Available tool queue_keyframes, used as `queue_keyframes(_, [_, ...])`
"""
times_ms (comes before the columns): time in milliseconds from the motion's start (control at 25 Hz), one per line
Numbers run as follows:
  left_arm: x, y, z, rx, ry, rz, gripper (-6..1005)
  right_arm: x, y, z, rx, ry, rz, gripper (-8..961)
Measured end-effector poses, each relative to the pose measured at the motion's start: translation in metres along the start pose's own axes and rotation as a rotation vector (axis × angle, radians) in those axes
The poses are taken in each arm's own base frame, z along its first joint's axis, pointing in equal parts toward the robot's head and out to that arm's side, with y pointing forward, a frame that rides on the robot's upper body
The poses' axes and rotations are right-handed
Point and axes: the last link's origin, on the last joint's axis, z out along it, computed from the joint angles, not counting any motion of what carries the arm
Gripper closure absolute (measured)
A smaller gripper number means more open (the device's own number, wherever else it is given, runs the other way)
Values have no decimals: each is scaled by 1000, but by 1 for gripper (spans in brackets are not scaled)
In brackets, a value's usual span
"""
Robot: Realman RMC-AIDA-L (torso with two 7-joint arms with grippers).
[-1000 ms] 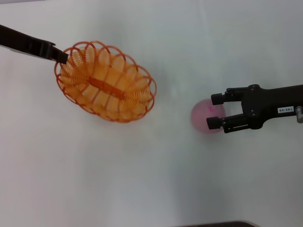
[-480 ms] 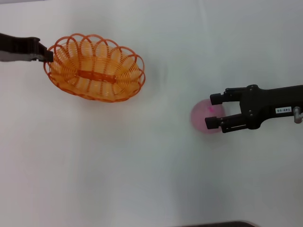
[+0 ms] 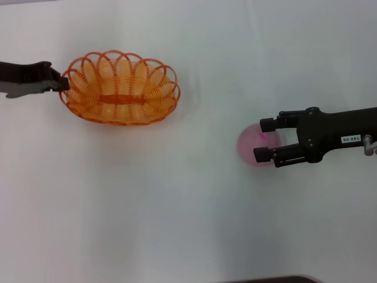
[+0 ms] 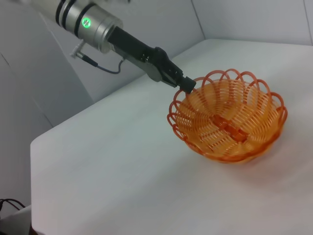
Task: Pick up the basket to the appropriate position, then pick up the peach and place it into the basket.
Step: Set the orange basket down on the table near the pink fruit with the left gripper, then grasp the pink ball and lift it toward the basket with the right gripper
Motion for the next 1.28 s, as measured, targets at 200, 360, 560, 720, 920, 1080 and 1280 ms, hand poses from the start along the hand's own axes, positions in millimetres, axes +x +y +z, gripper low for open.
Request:
queue_keyframes(200, [-5,-5,5,5,-2,-30,957,1,-1,1,5,2,0,70])
queue_keyframes(360, [-8,-9,7,5,-12,-52,956,2,0,1,7,1,3,71])
queue_keyframes(560, [-8,-11,8,9,-11,-59,822,3,0,3,12,0,4,70])
queue_keyframes(720, [-7,-15,4,20,-6,-48,727,3,0,4,10,5,3,69])
queue_keyframes(920, [-3,-16,-8,-9,54,55,615,1,-1,4,12,3,7,70])
queue_keyframes(1080, [-4,2,-26,-176,187,252,436,-3,-2,3,14,-12,16,71])
queue_keyframes(1280, [-25,16,-45,-391,299,429,360,-21,-10,-1,35,-57,75,70])
